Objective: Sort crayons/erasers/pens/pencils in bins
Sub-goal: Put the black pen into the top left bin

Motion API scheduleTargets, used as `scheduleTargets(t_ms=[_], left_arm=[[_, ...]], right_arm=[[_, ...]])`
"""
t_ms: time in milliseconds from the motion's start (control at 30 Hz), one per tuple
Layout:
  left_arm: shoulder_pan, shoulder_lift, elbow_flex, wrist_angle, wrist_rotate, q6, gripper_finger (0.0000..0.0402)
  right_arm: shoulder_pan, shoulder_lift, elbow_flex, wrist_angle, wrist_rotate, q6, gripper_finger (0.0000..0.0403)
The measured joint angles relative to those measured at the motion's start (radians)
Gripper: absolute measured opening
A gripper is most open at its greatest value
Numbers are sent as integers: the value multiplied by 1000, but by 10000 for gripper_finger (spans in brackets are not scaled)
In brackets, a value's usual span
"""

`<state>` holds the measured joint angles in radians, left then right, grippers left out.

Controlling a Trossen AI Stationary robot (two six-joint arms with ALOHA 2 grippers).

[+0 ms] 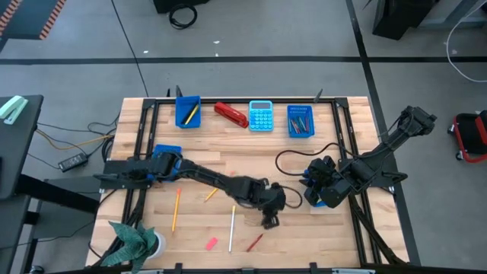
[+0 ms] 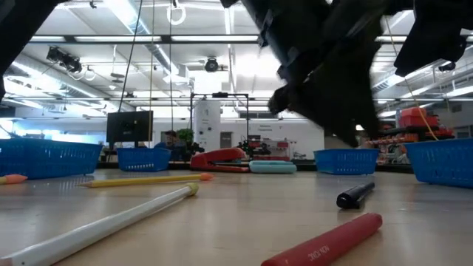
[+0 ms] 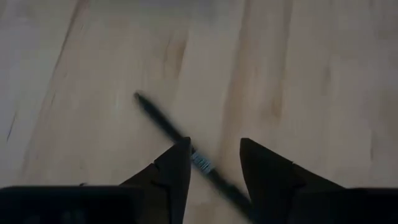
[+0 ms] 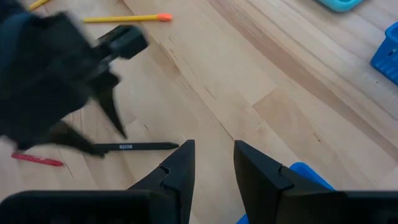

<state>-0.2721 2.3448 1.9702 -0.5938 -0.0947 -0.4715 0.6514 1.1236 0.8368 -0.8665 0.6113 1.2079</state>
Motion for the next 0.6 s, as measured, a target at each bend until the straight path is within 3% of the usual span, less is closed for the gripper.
scheduleTargets(t_ms=[167, 600], left_arm=[[-39, 22, 0, 4, -145, -15, 151], [-41, 111, 4, 12, -194, -95, 136]], right_arm=[[0, 0, 0, 1, 1, 12, 117], [0, 0, 0, 1, 9, 23, 117]])
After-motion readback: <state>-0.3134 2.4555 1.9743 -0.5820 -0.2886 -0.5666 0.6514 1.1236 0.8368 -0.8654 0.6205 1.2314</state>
